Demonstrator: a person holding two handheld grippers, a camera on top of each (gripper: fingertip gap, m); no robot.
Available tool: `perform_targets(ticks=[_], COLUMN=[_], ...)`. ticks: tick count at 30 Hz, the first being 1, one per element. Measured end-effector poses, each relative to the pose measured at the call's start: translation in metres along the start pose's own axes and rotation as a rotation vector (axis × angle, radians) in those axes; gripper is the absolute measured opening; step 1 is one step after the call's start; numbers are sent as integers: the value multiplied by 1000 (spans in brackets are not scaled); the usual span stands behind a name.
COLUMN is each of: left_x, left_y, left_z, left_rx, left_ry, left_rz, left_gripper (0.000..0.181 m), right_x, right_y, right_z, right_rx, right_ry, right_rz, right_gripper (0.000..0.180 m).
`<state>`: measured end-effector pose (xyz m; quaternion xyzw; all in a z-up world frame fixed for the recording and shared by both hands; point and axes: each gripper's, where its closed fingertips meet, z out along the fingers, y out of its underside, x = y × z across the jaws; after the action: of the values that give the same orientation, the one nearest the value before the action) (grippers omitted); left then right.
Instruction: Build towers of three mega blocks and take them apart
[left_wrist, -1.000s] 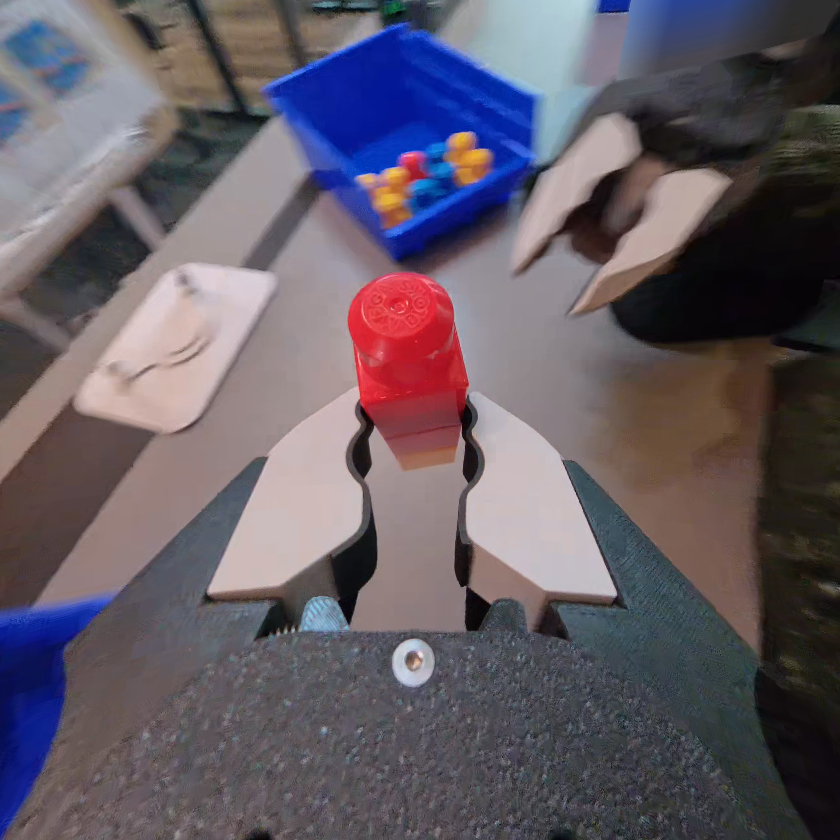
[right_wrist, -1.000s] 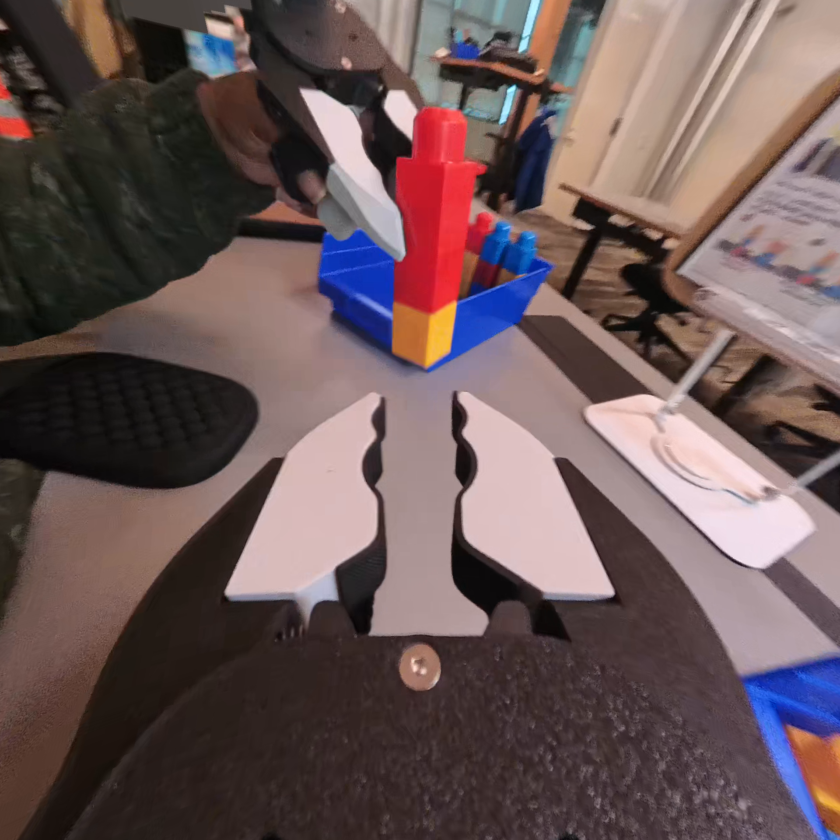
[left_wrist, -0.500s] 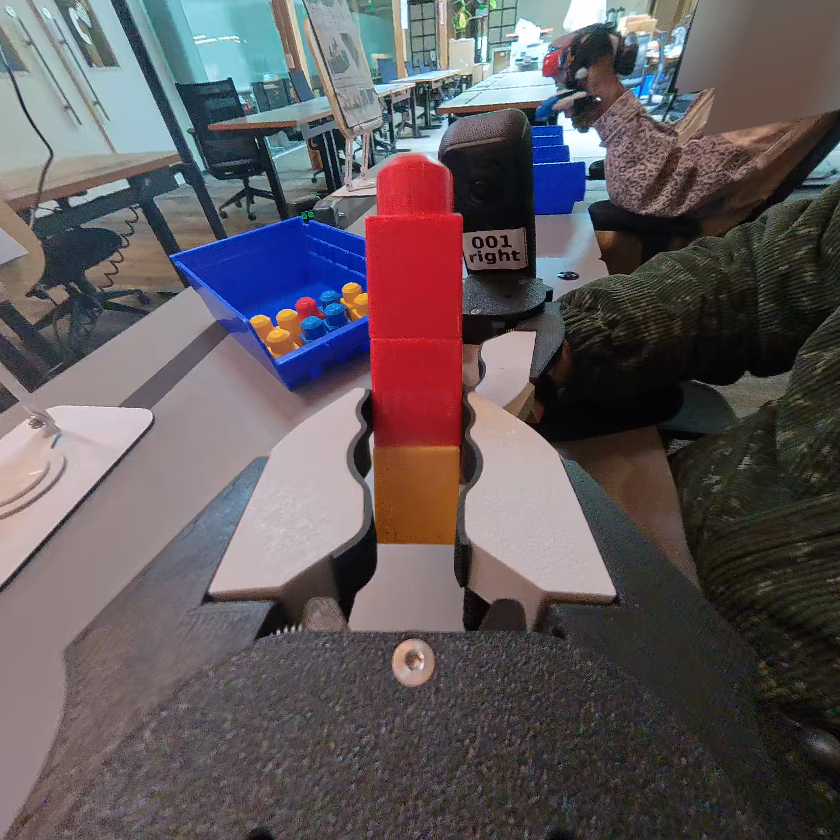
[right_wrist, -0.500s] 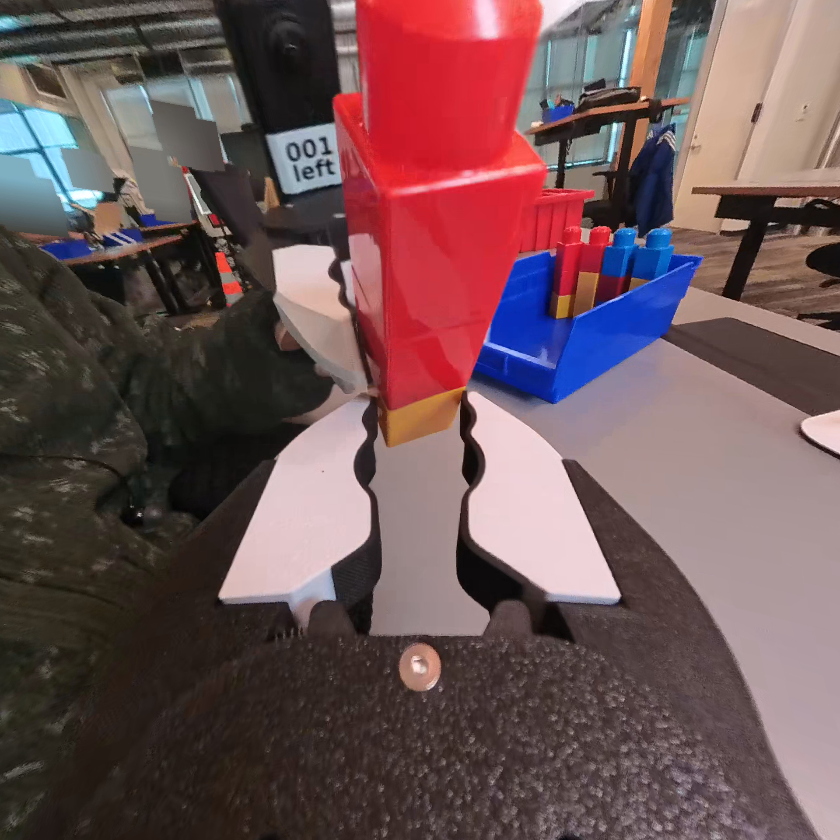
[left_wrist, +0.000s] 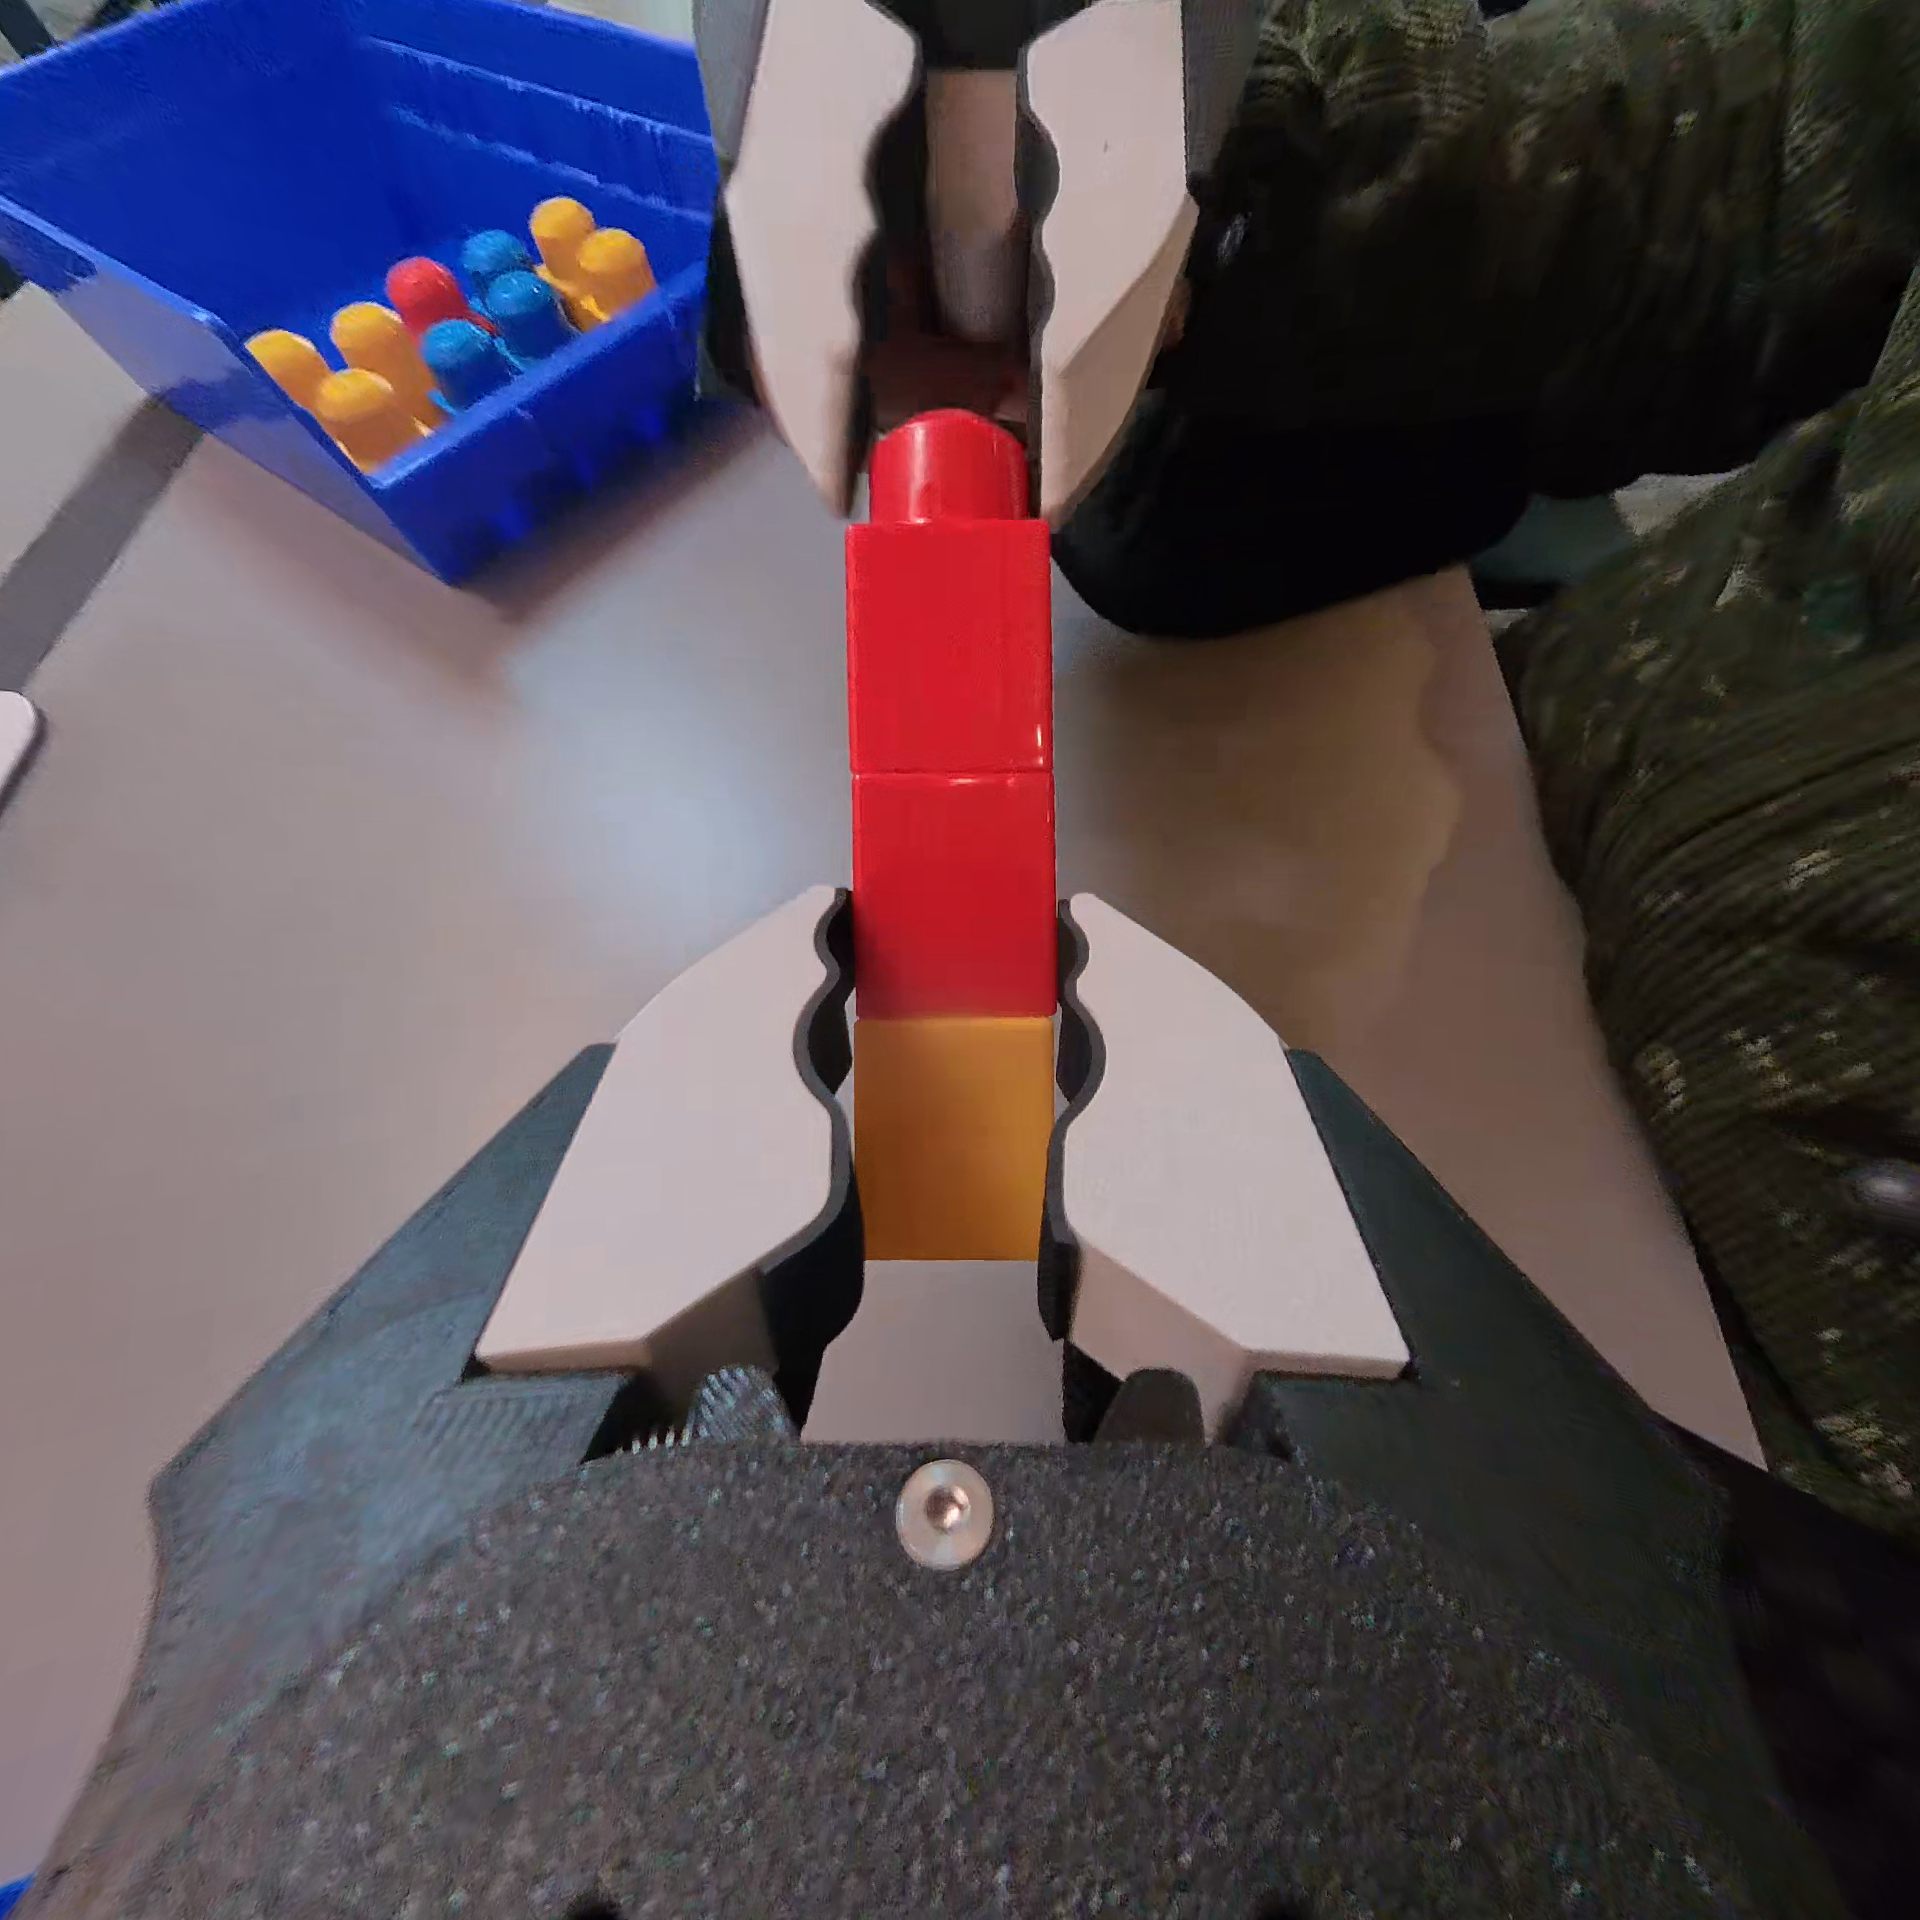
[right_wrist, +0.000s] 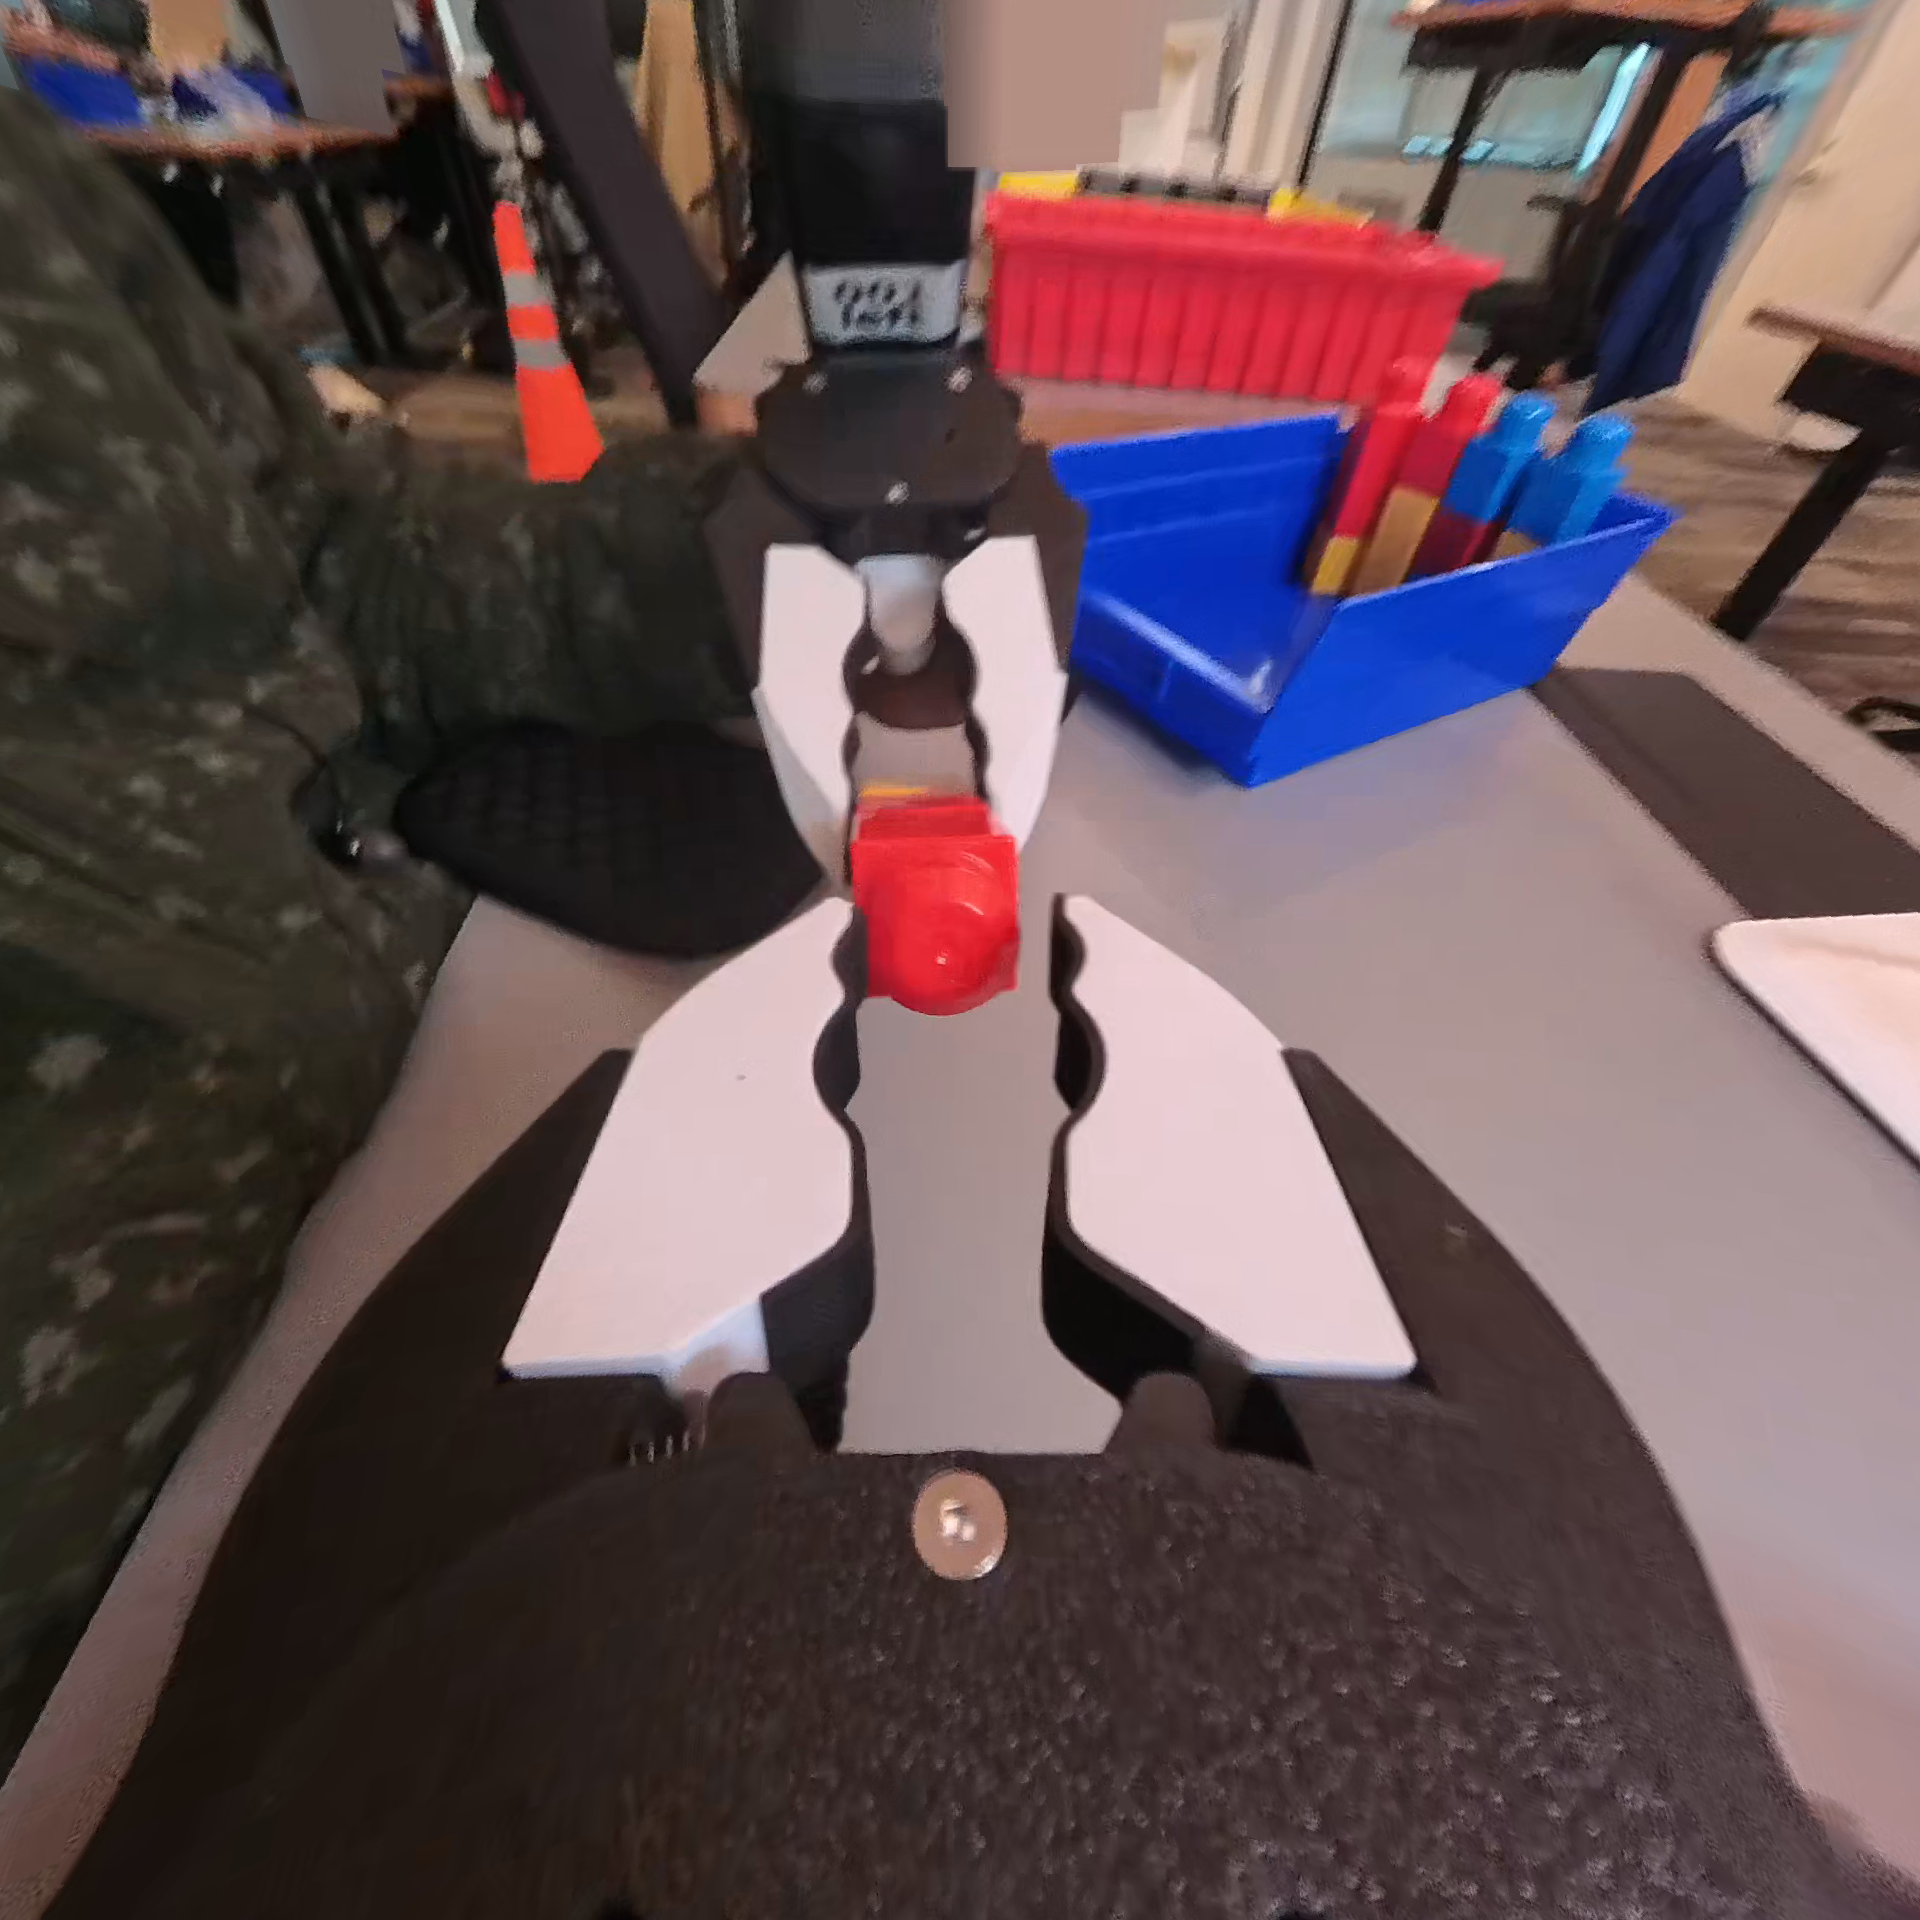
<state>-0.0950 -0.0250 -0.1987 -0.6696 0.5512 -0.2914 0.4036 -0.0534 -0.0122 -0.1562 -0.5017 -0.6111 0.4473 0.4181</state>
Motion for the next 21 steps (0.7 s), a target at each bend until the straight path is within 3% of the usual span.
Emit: perform_targets(ticks=[6,11,13,16,19,21], left_x=[6,4,-6,-20,-31,-38], left_y=[2,7,12,8,-5,-9], left_z=[0,-5,-15,-33,-40,-40], left_rx=[-4,-44,-32,38,121,147], left_ry=[41,33,-8,-63,-114,-163], left_rz=[-4,17,-6,-53,-71,-73], left_gripper=[36,36,36,36,36,36], right_x=[-10,-11,2,52,126,180], right_y=[16,4,-20,-48,-53,-32], right_z=[8,-3,-35,-102,-169,-207], right_rx=[-93,-147,-86,-89,-263,-461], right_ry=[-44,-32,11,246,524,676], right_rz=[0,-25,-16,-57,-39,25], right_gripper=[30,29,29,29,30,30])
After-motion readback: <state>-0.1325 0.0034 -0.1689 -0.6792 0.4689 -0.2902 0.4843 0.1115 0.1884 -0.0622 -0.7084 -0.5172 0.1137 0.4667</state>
